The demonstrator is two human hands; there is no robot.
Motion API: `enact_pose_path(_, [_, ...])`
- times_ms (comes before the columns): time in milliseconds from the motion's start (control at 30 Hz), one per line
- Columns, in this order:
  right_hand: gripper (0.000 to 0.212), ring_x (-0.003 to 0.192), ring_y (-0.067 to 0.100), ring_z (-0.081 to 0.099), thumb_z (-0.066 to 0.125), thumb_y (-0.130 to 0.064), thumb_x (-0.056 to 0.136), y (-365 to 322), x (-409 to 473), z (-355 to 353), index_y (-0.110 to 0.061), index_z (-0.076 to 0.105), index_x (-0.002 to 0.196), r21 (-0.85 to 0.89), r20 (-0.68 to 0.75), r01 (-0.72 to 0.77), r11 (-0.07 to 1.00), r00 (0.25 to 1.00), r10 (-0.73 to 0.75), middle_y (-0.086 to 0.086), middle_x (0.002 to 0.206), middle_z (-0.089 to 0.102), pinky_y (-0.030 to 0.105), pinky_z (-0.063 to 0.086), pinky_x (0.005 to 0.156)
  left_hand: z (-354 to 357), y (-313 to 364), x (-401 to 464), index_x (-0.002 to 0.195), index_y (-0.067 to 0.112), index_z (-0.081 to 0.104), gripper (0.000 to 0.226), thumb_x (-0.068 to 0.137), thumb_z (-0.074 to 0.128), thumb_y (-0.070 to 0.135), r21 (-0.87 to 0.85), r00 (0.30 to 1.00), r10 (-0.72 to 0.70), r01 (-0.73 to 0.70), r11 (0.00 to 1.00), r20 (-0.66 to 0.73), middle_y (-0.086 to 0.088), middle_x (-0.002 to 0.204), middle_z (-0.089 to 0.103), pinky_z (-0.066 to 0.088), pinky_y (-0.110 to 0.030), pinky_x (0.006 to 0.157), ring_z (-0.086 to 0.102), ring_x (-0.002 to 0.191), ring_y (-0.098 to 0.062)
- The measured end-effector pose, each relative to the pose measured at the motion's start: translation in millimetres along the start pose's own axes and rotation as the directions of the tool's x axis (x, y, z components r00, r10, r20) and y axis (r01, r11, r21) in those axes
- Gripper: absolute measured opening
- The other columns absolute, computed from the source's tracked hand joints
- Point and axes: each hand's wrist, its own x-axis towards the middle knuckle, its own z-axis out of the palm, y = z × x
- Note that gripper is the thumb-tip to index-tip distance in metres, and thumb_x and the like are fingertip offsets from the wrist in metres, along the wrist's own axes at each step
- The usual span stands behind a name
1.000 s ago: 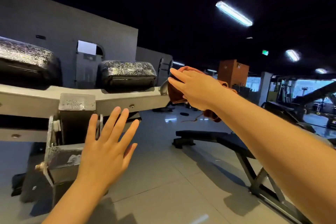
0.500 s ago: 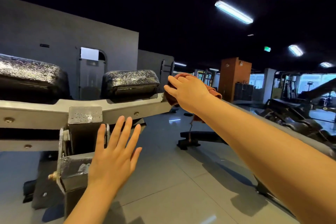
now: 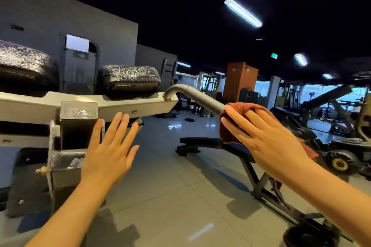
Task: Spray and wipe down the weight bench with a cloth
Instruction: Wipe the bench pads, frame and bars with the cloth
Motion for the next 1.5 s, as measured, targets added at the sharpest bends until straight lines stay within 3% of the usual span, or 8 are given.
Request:
enact_pose_path(167, [0.078,0.116,0.041,0.055,0.075,-0.004,0.064,3.6,38.1,4.8,-0.011,0.052,0.138,-0.022,0.063,0.011,1.0,0.998,-0.009,0.018,0.142,0.05,0.052,0.045,0.098,0.9,2.1,-1.4,0.145,0.009,0.04,0.062,0.094,0.029,0.043,-0.008,0.999,0.009,-0.009,1.0,-0.032,-0.02,0.155,0.029,0.003,-0.057,0.118,0.021,0.146,-0.034])
enact_pose_path(333, [0.066,0.148,0.034,0.002,0.036,-0.018,0.102,-9.2,107.2,10.5,-0.02,-0.003,0.155,-0.041,0.128,0.168,0.985,0.979,-0.161,0.009,0.162,-0.012,0.047,0.016,0.12,6.4,1.8,-0.7,0.145,0.009,0.04,0.064,0.093,0.03,0.044,0.02,0.998,0.038,-0.037,0.999,-0.049,-0.02,0.156,0.027,0.003,-0.058,0.117,0.014,0.148,-0.031])
enact_pose_path(667, [0.064,0.149,0.031,0.005,0.043,-0.025,0.103,-45.6,219.2,26.5,-0.022,0.007,0.155,-0.092,0.145,0.191,0.977,0.974,-0.176,0.005,0.163,0.003,0.049,0.019,0.119,16.1,-0.9,-0.6,0.147,0.009,0.037,0.064,0.095,0.029,0.046,0.091,0.996,0.061,-0.055,0.994,-0.061,-0.019,0.157,0.025,0.0,-0.056,0.118,0.016,0.148,-0.031])
enact_pose_path(967, [0.069,0.148,0.035,-0.001,0.039,-0.025,0.103,-27.7,117.4,17.0,-0.023,-0.007,0.155,-0.041,0.101,0.072,0.997,0.993,-0.068,0.01,0.161,-0.016,0.049,0.018,0.117,12.7,-0.6,0.4,0.147,0.01,0.037,0.063,0.096,0.028,0.045,0.061,0.999,0.014,-0.011,0.998,-0.039,-0.02,0.153,0.032,0.007,-0.057,0.118,0.022,0.146,-0.034])
enact_pose_path(1233, [0.085,0.127,0.046,0.048,0.082,-0.005,0.062,-1.3,-17.8,16.3,-0.009,0.049,0.141,0.052,-0.067,-0.031,0.998,0.997,0.034,0.02,0.146,0.044,0.058,0.041,0.101,3.2,-2.3,-1.7,0.142,0.009,0.045,0.065,0.092,0.025,0.047,-0.091,0.999,0.036,-0.034,0.995,0.026,-0.02,0.149,0.039,0.003,-0.057,0.117,0.001,0.149,-0.024])
enact_pose_path(1367, [0.07,0.124,0.042,0.053,0.075,0.001,0.064,5.0,-55.4,13.3,-0.004,0.057,0.132,0.038,-0.193,0.026,0.999,0.981,-0.018,0.022,0.137,0.053,0.056,0.032,0.104,-28.4,32.0,-18.4,0.141,0.013,0.049,0.064,0.099,0.016,0.049,-0.281,0.997,0.077,-0.076,0.957,-0.007,-0.015,0.148,0.042,0.009,-0.054,0.116,0.028,0.142,-0.028])
enact_pose_path(1433, [0.064,0.124,0.039,0.054,0.066,0.004,0.068,3.7,-66.9,9.2,-0.003,0.057,0.131,0.06,-0.246,0.06,0.996,0.968,-0.044,0.021,0.136,0.054,0.056,0.03,0.101,-54.5,71.0,-25.1,0.142,0.023,0.046,0.06,0.099,0.019,0.053,-0.511,0.997,0.077,-0.066,0.857,0.001,-0.004,0.15,0.042,0.01,-0.047,0.117,0.028,0.141,-0.017])
enact_pose_path(1500, [0.054,0.126,0.036,0.051,0.05,0.008,0.08,-5.8,-72.7,3.2,-0.003,0.051,0.133,0.097,-0.322,0.07,0.993,0.946,-0.035,0.021,0.139,0.051,0.055,0.028,0.103,-90.0,110.5,-23.2,0.142,0.04,0.037,0.05,0.096,0.03,0.059,-0.805,0.994,0.057,0.039,0.593,0.09,0.016,0.151,0.033,0.013,-0.033,0.12,0.021,0.14,0.006])
